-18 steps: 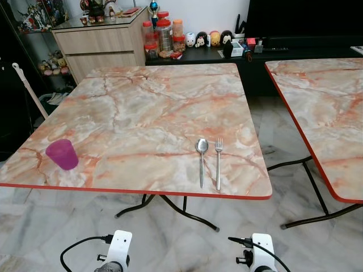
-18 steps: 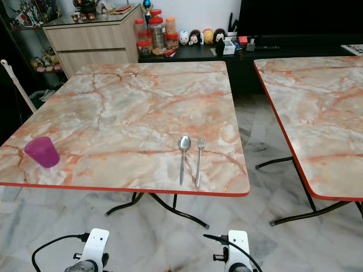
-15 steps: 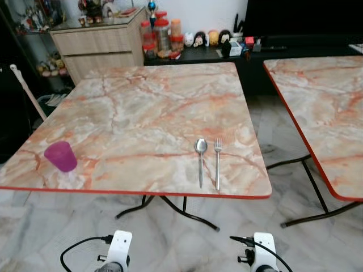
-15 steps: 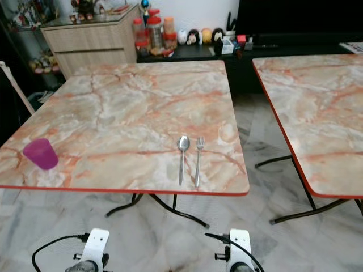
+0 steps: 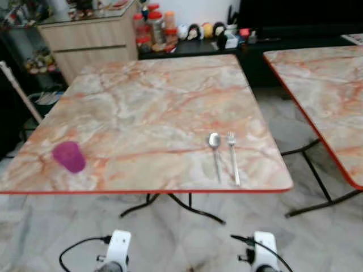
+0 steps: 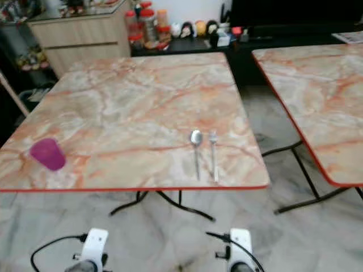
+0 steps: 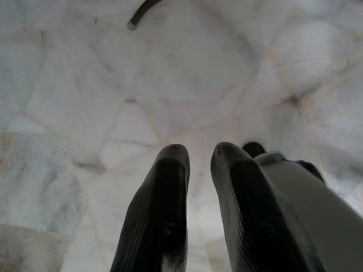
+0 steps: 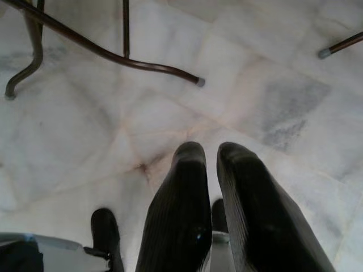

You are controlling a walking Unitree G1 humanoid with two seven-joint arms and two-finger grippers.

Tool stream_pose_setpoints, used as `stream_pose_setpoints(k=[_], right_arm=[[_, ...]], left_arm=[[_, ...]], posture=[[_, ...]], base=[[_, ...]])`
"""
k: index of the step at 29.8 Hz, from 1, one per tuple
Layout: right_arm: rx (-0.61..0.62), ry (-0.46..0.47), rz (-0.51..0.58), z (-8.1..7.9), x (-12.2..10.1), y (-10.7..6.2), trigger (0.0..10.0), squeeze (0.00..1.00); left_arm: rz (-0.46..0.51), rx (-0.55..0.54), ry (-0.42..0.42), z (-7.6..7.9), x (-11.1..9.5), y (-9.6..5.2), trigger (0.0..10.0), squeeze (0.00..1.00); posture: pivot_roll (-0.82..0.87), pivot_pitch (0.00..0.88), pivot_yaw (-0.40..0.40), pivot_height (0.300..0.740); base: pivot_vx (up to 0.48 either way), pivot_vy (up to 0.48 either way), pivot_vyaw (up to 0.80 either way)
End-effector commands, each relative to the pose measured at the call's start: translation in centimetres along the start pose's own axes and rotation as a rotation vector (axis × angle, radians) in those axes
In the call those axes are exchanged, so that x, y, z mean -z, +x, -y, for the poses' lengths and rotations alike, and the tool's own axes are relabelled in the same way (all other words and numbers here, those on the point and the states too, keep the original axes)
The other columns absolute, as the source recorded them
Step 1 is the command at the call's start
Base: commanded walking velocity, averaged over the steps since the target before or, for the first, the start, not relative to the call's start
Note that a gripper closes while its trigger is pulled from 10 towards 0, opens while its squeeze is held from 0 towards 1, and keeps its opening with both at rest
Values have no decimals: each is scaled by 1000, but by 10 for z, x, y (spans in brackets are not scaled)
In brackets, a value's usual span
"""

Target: Setting the table

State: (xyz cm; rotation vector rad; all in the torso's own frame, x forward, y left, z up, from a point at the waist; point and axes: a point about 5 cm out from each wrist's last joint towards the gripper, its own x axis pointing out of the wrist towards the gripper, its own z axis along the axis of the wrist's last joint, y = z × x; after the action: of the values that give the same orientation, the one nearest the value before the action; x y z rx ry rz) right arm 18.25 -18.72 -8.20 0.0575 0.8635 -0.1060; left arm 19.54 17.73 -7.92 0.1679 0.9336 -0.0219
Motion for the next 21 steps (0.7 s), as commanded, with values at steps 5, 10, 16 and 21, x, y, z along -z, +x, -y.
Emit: stream_pose_setpoints(k=[5, 10, 16, 21], right_arm=[[-38, 15, 9, -17, -4, 2, 10000, 0], [-37, 18, 7, -18, -3, 2, 10000, 0], [-35, 16, 5, -16, -2, 1, 10000, 0], [-40, 5, 2, -16, 0, 1, 10000, 0]], left_arm=[[-7, -30, 27, -13, -1, 0, 10000, 0], [-3, -27, 31, -13, -2, 0, 10000, 0], [8, -14, 31, -11, -3, 0, 10000, 0], [16, -6, 32, -9, -5, 1, 10000, 0]], posture=[[-52, 0, 100, 740], [-53, 0, 104, 740], [-54, 0, 105, 740], [-54, 0, 102, 740]], base=[[0, 451, 0], [0, 0, 0], [0, 0, 0], [0, 0, 0]])
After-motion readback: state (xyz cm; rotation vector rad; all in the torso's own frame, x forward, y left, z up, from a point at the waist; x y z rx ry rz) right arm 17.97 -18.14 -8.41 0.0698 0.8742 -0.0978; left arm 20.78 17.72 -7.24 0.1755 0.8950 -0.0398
